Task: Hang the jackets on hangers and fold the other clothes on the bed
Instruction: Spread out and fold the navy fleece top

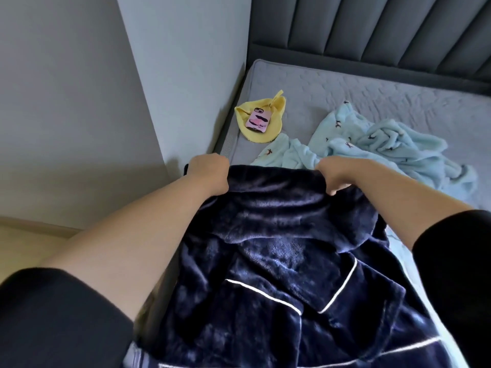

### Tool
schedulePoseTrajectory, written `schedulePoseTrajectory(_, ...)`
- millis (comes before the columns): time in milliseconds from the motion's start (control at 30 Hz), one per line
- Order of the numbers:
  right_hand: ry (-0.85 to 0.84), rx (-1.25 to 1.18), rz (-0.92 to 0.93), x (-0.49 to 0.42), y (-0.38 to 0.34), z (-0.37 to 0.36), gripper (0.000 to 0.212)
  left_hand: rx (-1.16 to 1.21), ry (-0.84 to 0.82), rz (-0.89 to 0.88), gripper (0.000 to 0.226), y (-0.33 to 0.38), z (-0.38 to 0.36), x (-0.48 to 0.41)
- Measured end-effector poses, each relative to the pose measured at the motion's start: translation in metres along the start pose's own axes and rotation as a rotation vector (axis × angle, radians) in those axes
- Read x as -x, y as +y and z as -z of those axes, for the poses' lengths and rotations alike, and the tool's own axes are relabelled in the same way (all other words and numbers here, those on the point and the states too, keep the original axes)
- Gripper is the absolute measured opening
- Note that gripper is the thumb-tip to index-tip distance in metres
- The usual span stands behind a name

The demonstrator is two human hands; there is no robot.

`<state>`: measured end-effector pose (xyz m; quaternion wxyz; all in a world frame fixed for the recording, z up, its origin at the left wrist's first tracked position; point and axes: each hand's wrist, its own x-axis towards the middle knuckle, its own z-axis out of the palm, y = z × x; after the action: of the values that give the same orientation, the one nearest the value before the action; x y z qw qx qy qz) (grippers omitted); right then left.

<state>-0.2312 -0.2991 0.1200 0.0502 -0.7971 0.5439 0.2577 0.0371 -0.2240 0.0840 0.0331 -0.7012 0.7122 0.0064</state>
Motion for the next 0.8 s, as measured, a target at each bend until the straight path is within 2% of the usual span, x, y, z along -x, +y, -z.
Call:
schedulePoseTrajectory(100,0.299,0.007,-0.051,0.011,0.006,0.014,0.015,-0.053,0.151,0.025,0.006,0.002,0.024,0.008)
schedulePoseTrajectory(233,0.821,0.016,-0.123,0.025,0.012,0.022,0.022,-0.123,0.419,0.025,0.018,0.002,0.057,0.016)
schedulePoseTrajectory(333,1.023,0.06,-0.075,0.038,0.013,0.015,0.024,-0.175,0.506,0.024,0.033,0.005,0.062,0.031)
schedulePoseTrajectory(467,1.113,0.036,-0.014,0.068,0.008,-0.027,0.029,-0.186,0.538,-0.059,0.043,0.025,0.029,0.076)
schedulePoseTrajectory(633,1.138,0.057,0.078,0.119,0.0,-0.116,0.046,-0.132,0.528,-0.298,0.044,0.037,-0.025,0.148)
schedulePoseTrajectory(733,1.002,0.151,0.173,0.142,-0.013,-0.178,0.048,-0.128,0.317,-0.33,0.042,0.039,-0.058,0.18)
schedulePoseTrajectory(800,0.868,0.157,0.168,0.151,-0.024,-0.21,0.052,-0.106,0.173,-0.294,0.032,0.043,-0.076,0.188)
